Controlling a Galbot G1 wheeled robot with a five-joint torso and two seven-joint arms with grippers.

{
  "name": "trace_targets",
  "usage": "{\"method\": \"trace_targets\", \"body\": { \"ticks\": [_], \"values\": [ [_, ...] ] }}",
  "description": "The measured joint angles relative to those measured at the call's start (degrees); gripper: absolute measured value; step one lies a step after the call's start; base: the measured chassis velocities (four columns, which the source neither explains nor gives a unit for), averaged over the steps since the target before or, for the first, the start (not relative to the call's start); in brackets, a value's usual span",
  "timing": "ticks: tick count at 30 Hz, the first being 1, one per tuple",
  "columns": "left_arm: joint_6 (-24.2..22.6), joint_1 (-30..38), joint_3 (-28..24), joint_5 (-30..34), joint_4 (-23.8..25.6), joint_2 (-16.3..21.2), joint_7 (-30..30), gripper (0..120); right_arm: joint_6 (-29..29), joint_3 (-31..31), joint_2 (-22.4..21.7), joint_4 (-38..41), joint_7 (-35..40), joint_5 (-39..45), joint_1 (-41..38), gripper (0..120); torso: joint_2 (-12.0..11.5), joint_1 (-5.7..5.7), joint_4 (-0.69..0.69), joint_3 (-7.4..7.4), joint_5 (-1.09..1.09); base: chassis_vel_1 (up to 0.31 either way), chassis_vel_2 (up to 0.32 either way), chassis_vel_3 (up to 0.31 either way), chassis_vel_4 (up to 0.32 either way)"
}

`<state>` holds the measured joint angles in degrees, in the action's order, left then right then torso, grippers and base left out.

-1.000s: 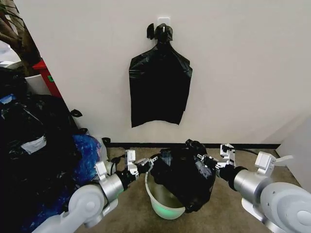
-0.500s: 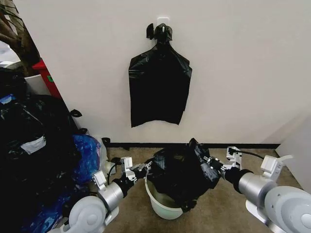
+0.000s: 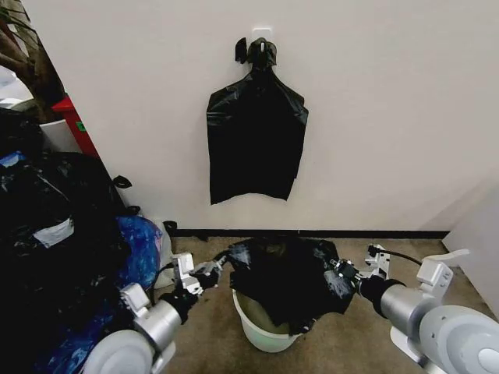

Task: Place the garbage bag over the trash bin.

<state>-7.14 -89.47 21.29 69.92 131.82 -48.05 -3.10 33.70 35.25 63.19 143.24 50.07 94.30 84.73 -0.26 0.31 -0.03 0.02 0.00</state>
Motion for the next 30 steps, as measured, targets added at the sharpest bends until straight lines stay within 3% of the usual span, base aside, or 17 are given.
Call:
{"method": "trace_targets", "body": {
  "ticks": [8,21,30],
  "values": [
    [-1.67,0.65,-0.87,-1.51,-1.58,2.22,0.58,0,-1.86,-3.23,-0.87,0.0,4.23,1.19,-1.93,0,0.0,0.0,0.0,0.01,-0.01,0.0,0.0,0.0,0.0],
    [-1.81,-5.89,-3.42,-8.63,-1.66,0.78,-0.61,0,-5.17,-8.09,1.12,0.0,8.48,-6.95,5.31,0,0.0,0.0,0.0,0.0,0.0,0.0,0.0,0.0,0.0],
    [-0.91,-6.51,-7.65,-13.44,-5.65,-1.1,-1.06,0,-5.16,-8.22,3.58,0.0,10.31,-8.47,9.9,0,0.0,0.01,0.0,0.0,0.0,0.0,0.0,0.0,0.0]
  ]
}}
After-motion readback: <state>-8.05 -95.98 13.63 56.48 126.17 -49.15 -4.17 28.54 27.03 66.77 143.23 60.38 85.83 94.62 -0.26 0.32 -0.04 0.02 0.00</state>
